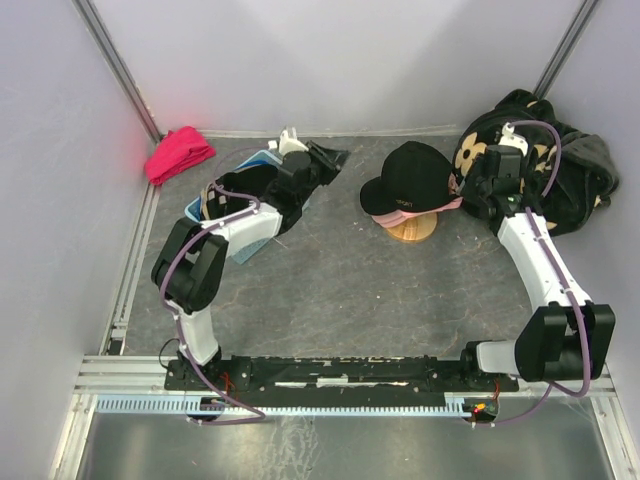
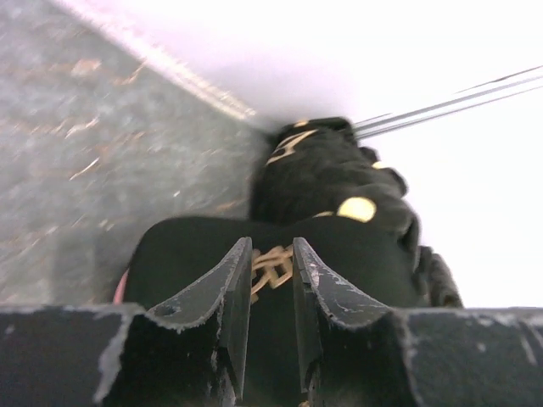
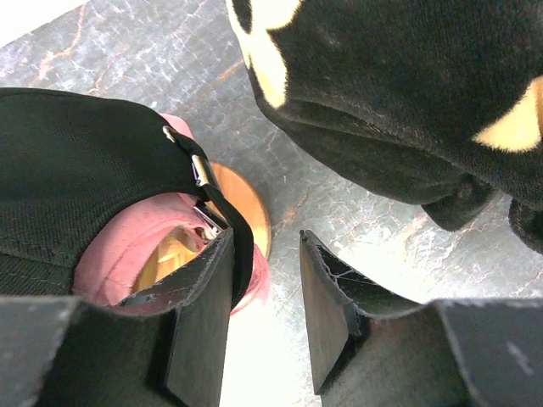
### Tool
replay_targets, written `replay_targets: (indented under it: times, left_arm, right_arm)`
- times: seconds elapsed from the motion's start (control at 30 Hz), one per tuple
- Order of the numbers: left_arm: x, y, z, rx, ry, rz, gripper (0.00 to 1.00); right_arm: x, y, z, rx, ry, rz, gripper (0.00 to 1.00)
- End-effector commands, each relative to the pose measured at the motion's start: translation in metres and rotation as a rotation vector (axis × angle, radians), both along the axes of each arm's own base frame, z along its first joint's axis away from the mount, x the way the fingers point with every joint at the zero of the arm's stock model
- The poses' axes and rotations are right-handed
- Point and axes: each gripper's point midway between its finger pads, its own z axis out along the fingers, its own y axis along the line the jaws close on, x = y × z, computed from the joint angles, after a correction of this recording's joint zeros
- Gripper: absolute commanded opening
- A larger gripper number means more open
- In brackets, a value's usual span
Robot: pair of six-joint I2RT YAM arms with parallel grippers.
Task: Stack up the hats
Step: Stack the hat on the hat.
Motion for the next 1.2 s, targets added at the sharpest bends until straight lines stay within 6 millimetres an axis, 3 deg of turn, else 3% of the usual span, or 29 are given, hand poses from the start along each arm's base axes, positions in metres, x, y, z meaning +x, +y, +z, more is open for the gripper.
replay_targets:
  times: [0.0, 0.23, 0.73, 0.93, 1.17]
  left_arm:
    - [0.015, -0.019, 0.055, 0.032, -0.181, -0.027, 0.34]
    - [0.027, -0.054, 0.087, 0.07, -0.264, -0.116, 0.36]
    - [-0.01, -0.139, 0.129, 0.236, -0.478, -0.35, 0.36]
    - [-0.025, -0.177, 0.116, 0.314, -0.489, -0.435, 0.36]
    - [-0.041, -0.198, 0.081, 0.432, -0.463, -0.489, 0.35]
  right_arm:
    - [-0.004, -0.015, -0.021, -0.008, 0.052, -0.044, 0.43]
    - [-0.006, -0.017, -0.04, 0.01, 0.091, -0.054, 0.43]
    - [-0.006, -0.016, -0.052, 0.023, 0.111, -0.05, 0.43]
    - [-0.007, -0.017, -0.045, 0.022, 0.089, -0.05, 0.43]
    - [-0.005, -0.014, -0.036, 0.041, 0.047, -0.048, 0.43]
